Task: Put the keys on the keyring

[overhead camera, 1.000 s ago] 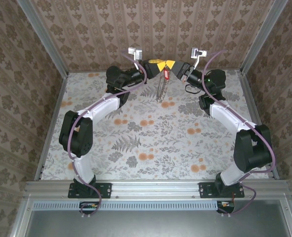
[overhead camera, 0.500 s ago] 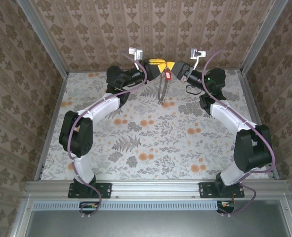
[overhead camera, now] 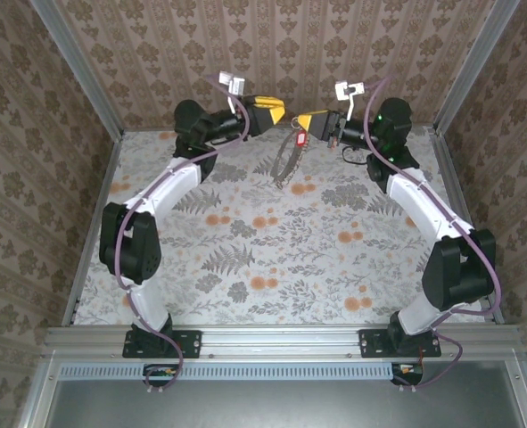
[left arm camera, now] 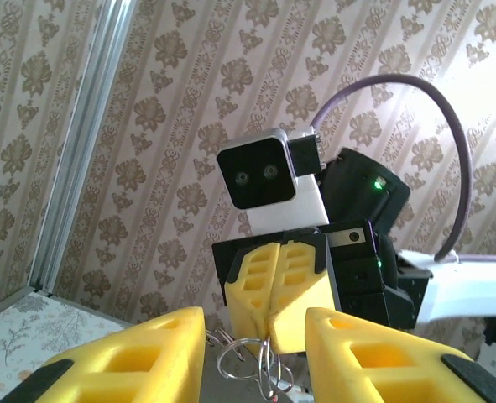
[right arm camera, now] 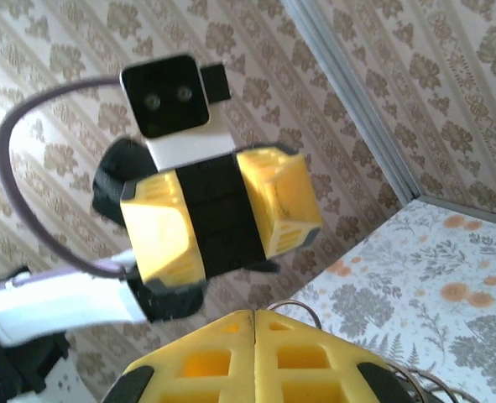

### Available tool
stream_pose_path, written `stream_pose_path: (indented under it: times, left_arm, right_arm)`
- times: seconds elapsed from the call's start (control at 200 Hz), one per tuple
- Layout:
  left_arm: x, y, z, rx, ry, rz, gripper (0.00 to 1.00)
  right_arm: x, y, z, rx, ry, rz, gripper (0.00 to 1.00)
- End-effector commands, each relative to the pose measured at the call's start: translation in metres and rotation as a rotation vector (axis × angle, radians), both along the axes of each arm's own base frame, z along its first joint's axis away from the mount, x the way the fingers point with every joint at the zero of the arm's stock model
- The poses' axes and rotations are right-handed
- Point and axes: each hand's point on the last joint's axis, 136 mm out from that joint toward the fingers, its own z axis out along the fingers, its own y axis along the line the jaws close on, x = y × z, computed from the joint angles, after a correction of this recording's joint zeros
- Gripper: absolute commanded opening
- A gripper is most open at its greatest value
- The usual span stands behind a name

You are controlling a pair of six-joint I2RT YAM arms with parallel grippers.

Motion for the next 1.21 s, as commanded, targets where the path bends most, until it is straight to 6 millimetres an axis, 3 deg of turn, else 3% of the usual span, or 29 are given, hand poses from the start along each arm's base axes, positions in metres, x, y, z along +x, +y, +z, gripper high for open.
stream_pose_path:
  times: [0.0,0.17,0.43,0.455,0.615,1.005,1.075,1.18,1.2]
  left_arm:
    - [-0.025,0.008,0.015,0.071,-0.088,-0.093,0.35]
    - [-0.039,0.006,0.009,0.132,-0.102,-0.179,0.28]
    - [-0.057,-0.002,-0.002,0.202,-0.118,-0.266,0.26]
    - [-0.068,-0.012,-0.003,0.207,-0.118,-0.296,0.26]
    - [-0.073,-0.015,-0.003,0.214,-0.130,-0.312,0.25]
    - [-0.070,-0.018,-0.004,0.215,-0.130,-0.290,0.23]
    - [-0.061,-0.015,-0.003,0.212,-0.125,-0.239,0.23]
    - [-0.050,-0.007,0.005,0.175,-0.124,-0.158,0.31]
    - [-0.039,0.003,0.007,0.170,-0.120,-0.118,0.32]
  right_arm:
    - [-0.020,0.002,0.011,-0.085,-0.104,0.084,0.00]
    - [-0.019,0.001,0.010,-0.103,-0.100,0.111,0.00]
    - [-0.014,0.000,0.005,-0.114,-0.084,0.105,0.00]
    - [-0.013,0.000,0.004,-0.115,-0.082,0.103,0.00]
    - [-0.012,0.000,0.002,-0.115,-0.079,0.101,0.00]
    - [-0.011,0.000,-0.001,-0.116,-0.072,0.096,0.00]
    - [-0.011,-0.001,-0.002,-0.116,-0.069,0.091,0.00]
    - [-0.009,-0.003,-0.003,-0.117,-0.067,0.079,0.00]
    - [-0.009,-0.003,-0.003,-0.117,-0.067,0.078,0.00]
